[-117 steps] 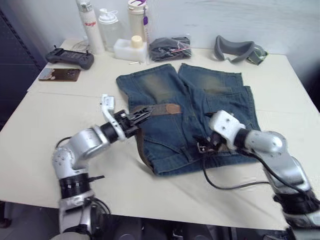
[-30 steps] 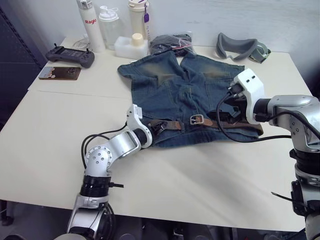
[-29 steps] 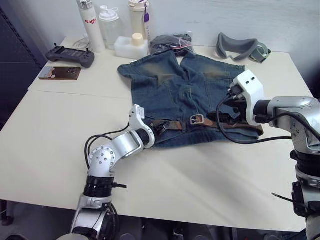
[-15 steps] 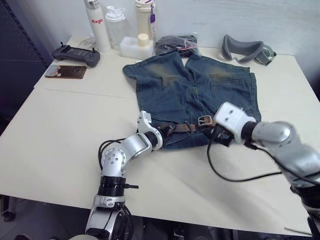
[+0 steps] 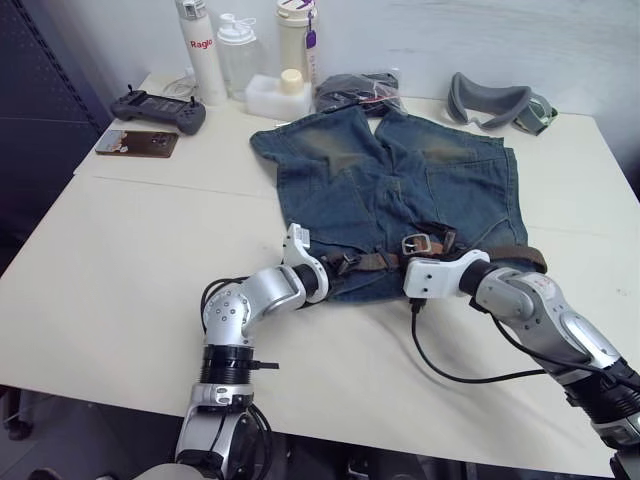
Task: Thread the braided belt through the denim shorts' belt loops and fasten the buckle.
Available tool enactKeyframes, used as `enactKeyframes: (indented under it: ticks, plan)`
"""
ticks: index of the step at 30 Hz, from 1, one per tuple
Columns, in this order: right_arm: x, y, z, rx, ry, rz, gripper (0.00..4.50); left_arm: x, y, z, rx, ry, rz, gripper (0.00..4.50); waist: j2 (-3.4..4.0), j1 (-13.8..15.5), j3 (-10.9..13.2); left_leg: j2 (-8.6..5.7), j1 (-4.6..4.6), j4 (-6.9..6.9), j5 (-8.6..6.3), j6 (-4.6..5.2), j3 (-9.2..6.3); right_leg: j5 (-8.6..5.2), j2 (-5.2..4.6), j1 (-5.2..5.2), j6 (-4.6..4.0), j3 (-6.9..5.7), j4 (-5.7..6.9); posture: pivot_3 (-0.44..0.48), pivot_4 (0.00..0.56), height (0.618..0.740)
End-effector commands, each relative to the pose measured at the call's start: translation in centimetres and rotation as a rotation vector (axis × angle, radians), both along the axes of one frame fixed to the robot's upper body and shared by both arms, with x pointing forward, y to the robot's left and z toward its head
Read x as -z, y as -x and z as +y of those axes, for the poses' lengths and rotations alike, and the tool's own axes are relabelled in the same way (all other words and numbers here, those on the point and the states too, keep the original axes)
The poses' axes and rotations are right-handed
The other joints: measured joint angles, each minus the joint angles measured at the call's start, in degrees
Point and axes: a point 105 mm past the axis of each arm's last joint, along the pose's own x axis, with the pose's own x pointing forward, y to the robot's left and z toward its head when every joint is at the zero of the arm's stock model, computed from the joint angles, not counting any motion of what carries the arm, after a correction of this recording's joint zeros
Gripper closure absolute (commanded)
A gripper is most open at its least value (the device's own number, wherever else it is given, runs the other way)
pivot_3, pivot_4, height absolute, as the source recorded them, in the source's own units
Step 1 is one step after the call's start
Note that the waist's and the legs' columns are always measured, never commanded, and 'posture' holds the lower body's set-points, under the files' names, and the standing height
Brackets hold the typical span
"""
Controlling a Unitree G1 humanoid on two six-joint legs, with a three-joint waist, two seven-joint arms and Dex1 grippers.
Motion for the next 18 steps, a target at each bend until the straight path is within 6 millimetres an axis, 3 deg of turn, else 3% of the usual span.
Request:
enactKeyframes:
  ticks: [1,9,18]
  plan:
    - [-2.6,0.3,0.3,-0.032,-0.012,-0.073,0.1,1.3,1.0,-0.6,0.049,-0.038,0.05,4.5,0.04,-0.2,0.0,0.01,0.01,0.0,0.0,0.0,0.0,0.0,0.0,0.0,0.0,0.0,0.0,0.0,0.15,0.683]
    - [-2.0,0.9,0.4,-0.066,0.051,-0.065,0.1,1.5,0.6,-3.4,0.019,0.045,0.164,4.5,0.09,1.1,-0.1,-0.08,0.0,0.03,-0.04,0.06,-0.08,0.04,-0.03,0.14,0.07,-0.07,-0.15,0.0,0.15,0.683]
    - [-1.4,1.3,-1.1,-0.069,0.141,-0.073,0.1,1.7,0.7,-3.5,0.03,0.027,0.167,4.5,0.15,1.5,-0.1,-0.12,-0.01,0.04,-0.06,0.1,-0.12,0.07,-0.04,0.24,0.13,-0.12,-0.28,0.0,0.15,0.683]
